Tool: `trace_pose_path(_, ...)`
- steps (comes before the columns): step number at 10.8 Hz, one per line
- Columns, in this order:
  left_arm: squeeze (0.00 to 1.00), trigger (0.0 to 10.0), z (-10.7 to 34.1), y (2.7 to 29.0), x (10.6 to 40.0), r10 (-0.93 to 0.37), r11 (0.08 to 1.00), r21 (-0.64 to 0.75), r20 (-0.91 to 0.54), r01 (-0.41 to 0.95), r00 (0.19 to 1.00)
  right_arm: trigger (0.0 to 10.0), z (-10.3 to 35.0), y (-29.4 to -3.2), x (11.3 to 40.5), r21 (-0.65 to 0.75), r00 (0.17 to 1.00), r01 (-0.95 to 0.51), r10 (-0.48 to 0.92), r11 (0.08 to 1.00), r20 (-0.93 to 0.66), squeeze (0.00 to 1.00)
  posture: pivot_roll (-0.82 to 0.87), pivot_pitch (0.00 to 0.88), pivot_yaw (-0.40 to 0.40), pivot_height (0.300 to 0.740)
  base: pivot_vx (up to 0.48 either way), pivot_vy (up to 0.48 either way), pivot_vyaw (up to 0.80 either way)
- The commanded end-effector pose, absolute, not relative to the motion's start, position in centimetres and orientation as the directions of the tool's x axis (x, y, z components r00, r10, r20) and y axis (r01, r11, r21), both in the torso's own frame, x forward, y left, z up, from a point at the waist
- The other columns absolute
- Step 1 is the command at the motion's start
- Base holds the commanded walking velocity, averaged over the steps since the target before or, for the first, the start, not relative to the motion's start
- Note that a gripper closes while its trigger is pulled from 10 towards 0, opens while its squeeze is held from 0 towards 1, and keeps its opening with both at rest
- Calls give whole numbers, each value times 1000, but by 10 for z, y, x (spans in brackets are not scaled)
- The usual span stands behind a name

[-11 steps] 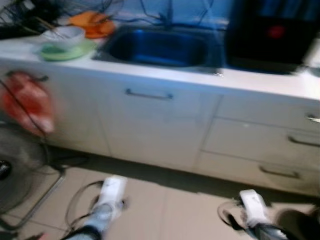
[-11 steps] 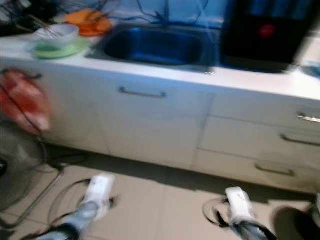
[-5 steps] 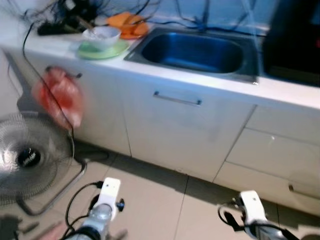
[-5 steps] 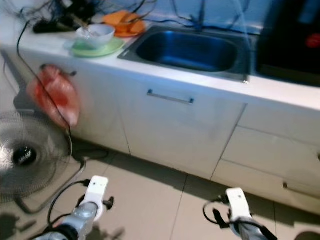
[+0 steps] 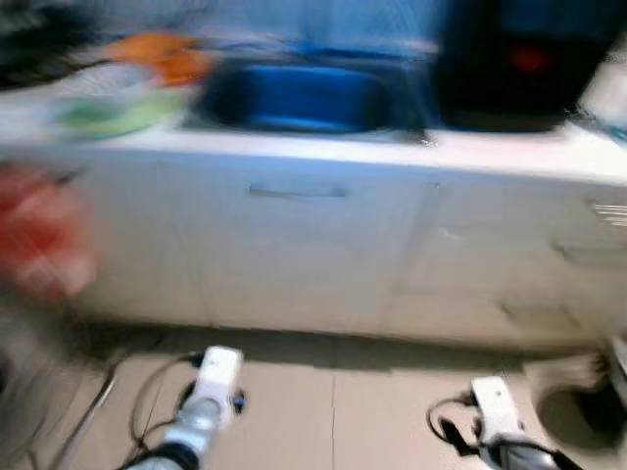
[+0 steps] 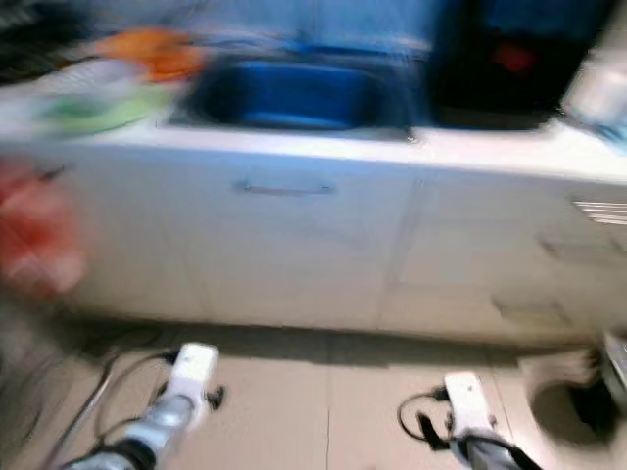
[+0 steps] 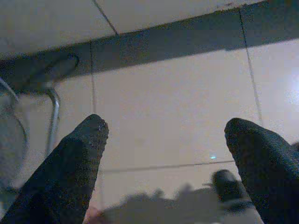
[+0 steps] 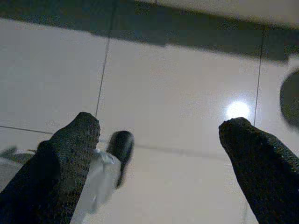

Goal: Kitchen organization

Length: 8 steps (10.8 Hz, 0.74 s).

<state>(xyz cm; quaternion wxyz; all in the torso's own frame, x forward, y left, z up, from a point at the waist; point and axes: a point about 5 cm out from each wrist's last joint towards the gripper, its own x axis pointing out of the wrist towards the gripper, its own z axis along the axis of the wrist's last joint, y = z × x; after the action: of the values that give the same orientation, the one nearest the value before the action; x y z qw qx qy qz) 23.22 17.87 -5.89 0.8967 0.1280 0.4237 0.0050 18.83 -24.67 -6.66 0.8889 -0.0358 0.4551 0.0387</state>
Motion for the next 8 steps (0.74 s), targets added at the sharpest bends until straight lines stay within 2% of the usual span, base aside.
trace_pose_path(1,0,10000,-58,168,235,96,965,231,-757,127,647,10000,-67,-254,184,-40,570,-85,15,996,-821,0,38,17,23,740,0,480,-613)
trace_pose_path(2,0,10000,-58,168,235,97,963,236,-756,130,648,10000,-67,-254,184,-41,570,-86,16,995,-821,0,38,18,23,740,0,480,0)
trace_pose_path(8,0,10000,-56,167,237,80,954,253,-731,161,678,10000,-67,-255,182,-41,569,-92,19,995,-822,0,34,24,22,740,0,0,0)
